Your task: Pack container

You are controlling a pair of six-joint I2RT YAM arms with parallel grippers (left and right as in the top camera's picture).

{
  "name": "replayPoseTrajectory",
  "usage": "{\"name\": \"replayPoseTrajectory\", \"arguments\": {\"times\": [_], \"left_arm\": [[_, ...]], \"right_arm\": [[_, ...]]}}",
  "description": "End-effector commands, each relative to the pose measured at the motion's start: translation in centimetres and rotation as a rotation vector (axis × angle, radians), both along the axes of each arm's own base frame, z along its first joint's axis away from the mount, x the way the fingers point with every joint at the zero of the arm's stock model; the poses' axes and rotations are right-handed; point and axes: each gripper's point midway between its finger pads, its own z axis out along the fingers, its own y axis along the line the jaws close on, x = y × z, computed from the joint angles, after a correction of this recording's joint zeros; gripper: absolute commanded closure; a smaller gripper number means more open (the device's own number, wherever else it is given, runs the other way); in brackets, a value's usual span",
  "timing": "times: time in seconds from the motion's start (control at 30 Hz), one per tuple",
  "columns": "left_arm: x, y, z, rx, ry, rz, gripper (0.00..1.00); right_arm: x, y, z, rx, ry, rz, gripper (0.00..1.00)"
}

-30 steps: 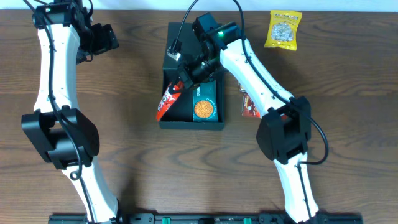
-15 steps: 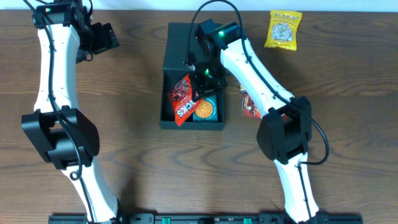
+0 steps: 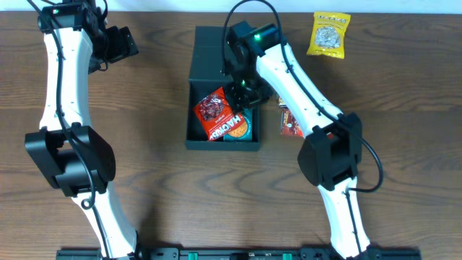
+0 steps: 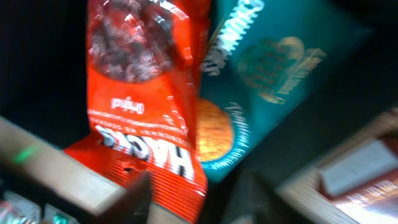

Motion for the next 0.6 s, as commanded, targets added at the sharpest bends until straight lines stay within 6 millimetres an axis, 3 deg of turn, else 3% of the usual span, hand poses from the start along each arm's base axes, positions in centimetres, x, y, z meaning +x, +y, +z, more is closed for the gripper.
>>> {"name": "replayPoseTrajectory", "arguments": {"times": [0.0, 0.1, 0.17, 0.27, 0.57], "left_arm": [[0.3, 0.1, 0.7, 0.002, -0.02, -0.007, 0.05], [0.3, 0.1, 0.7, 0.002, -0.02, -0.007, 0.05], [0.3, 0.1, 0.7, 0.002, -0.019, -0.006, 0.05], [0.3, 0.1, 0.7, 0.002, -0.02, -0.007, 0.04], [0.3, 0.1, 0.7, 0.002, -0.02, -0.007, 0.04]], "right_arm": [[2.8, -1.6, 3.7, -0.062, -0.18, -0.011, 0.95], [3.4, -1.4, 4.4, -0.051, -0.22, 0.011, 0.99], [2.7, -0.3, 3.9, -0.006, -0.188, 0.066, 0.99], [1.3, 1.2, 2.8, 0.039, -0.138, 0.133, 0.99], [-1.8, 2.0, -1.6, 0.055, -0.003, 0.189, 0.99]]}}
